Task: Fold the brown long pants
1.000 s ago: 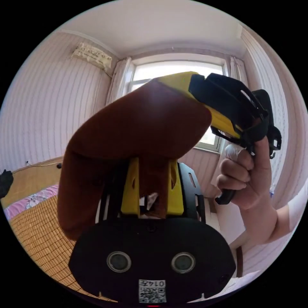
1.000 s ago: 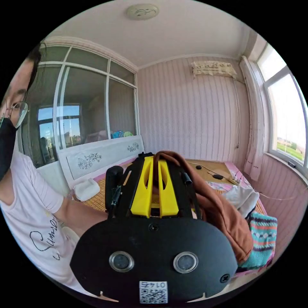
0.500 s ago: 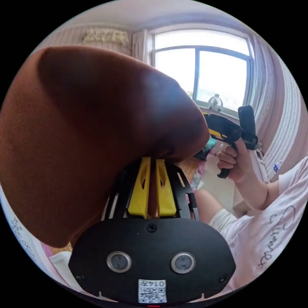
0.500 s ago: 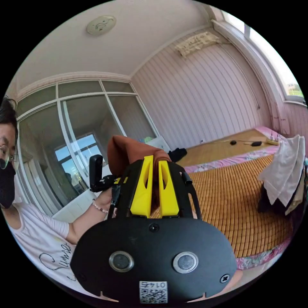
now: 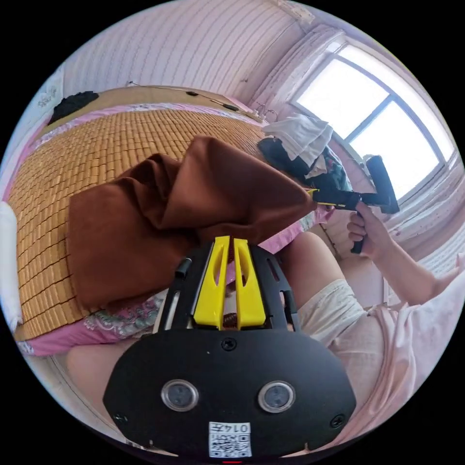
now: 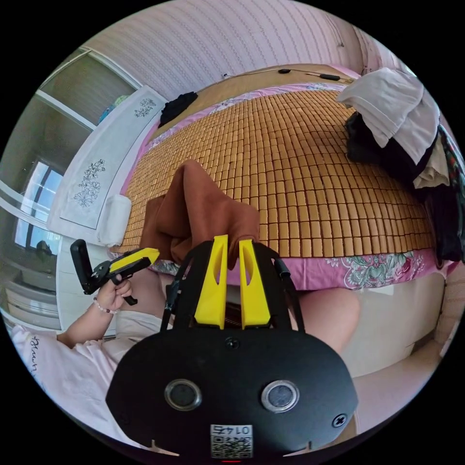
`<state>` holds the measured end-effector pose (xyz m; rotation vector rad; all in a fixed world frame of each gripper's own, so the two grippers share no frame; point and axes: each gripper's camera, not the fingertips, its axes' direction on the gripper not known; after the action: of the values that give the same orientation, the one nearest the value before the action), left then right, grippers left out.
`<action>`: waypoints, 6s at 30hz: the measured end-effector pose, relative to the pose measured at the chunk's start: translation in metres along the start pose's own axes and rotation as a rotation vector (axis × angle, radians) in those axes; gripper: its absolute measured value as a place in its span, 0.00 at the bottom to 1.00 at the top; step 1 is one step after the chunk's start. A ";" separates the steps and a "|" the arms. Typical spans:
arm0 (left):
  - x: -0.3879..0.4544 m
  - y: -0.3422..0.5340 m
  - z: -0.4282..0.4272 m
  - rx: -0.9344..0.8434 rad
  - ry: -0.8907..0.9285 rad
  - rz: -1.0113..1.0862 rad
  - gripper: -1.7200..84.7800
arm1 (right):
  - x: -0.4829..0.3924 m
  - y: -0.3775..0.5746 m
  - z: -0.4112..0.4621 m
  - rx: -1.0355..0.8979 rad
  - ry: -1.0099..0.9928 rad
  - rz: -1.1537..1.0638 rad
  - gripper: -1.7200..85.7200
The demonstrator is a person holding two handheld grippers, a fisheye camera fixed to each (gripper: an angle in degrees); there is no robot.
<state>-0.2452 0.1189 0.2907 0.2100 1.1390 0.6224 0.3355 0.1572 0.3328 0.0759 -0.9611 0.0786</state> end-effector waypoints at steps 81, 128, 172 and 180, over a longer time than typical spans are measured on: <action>0.117 -0.062 -0.071 -0.197 0.246 0.494 0.02 | 0.000 -0.035 0.070 -0.236 -0.285 -0.128 0.18; -0.104 0.083 -0.319 0.020 -0.319 -0.615 0.01 | 0.116 0.082 -0.157 -0.090 0.204 -0.075 0.03; -0.191 -0.143 -0.282 -0.036 -0.592 -0.474 0.11 | 0.193 -0.157 -0.174 0.030 0.443 0.097 0.21; -0.142 -0.132 -0.310 0.004 -0.358 -0.275 0.11 | 0.279 -0.135 -0.171 0.027 0.324 0.386 0.15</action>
<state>-0.5143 -0.1149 0.2104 0.1564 0.8045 0.3220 0.6478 0.0490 0.4603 -0.0962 -0.6405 0.4468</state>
